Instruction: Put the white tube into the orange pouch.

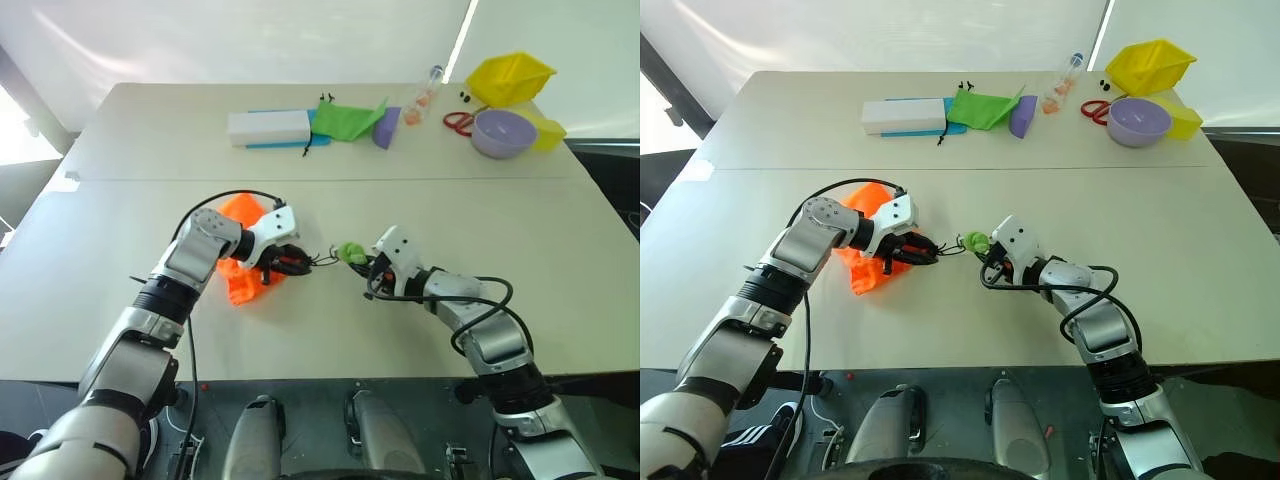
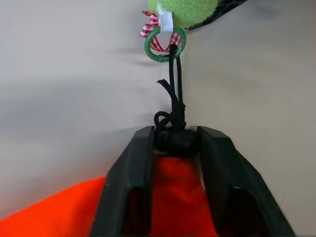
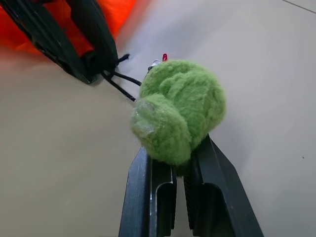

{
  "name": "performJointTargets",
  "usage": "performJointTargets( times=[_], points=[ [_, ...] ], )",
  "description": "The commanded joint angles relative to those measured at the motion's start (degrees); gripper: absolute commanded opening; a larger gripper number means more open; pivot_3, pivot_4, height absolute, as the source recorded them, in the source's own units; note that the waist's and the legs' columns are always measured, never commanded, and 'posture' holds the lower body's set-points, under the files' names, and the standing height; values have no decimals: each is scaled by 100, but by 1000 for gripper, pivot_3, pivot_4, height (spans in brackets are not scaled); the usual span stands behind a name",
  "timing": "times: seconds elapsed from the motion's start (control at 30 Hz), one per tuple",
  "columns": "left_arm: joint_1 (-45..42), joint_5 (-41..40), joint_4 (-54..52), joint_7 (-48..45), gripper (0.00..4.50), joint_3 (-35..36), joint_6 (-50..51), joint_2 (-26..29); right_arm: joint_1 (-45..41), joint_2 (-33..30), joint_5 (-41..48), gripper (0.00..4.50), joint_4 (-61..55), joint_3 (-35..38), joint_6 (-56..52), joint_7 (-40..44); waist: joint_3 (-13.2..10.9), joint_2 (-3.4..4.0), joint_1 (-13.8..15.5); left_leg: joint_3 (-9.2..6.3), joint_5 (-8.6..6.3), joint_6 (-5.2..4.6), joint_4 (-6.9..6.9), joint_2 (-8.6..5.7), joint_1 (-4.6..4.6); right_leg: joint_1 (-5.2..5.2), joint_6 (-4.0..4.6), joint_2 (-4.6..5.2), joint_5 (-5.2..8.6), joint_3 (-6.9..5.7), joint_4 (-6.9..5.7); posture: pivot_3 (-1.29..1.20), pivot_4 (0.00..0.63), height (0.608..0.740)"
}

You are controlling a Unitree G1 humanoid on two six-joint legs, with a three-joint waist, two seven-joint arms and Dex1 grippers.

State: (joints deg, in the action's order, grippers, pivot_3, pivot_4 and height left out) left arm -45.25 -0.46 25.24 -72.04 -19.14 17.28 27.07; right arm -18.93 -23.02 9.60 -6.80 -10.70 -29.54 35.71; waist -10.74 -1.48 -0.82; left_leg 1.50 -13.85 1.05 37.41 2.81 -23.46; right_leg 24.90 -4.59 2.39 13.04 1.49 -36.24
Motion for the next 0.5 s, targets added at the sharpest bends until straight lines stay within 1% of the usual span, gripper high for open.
performJointTargets(
  times=[0.03,0.3,0.5],
  points=[
    [-46,-5,-79,-56,1442,13,-10,49,-148,14,-4,0,-95,59,91,10,0,0,-1,0,0,0,0,0,0,0,0,0,0,0,0,0,150,740],
    [9,8,-171,-156,1442,-32,82,117,-223,-22,-21,0,-38,137,113,2,0,0,-6,0,0,0,0,0,0,0,-3,0,-2,0,0,0,150,740],
    [-5,49,-152,-173,1442,-52,-27,155,-394,22,72,0,140,448,116,-145,0,0,-6,0,0,0,1,0,0,0,-3,0,-2,0,0,0,150,740]
  ],
)
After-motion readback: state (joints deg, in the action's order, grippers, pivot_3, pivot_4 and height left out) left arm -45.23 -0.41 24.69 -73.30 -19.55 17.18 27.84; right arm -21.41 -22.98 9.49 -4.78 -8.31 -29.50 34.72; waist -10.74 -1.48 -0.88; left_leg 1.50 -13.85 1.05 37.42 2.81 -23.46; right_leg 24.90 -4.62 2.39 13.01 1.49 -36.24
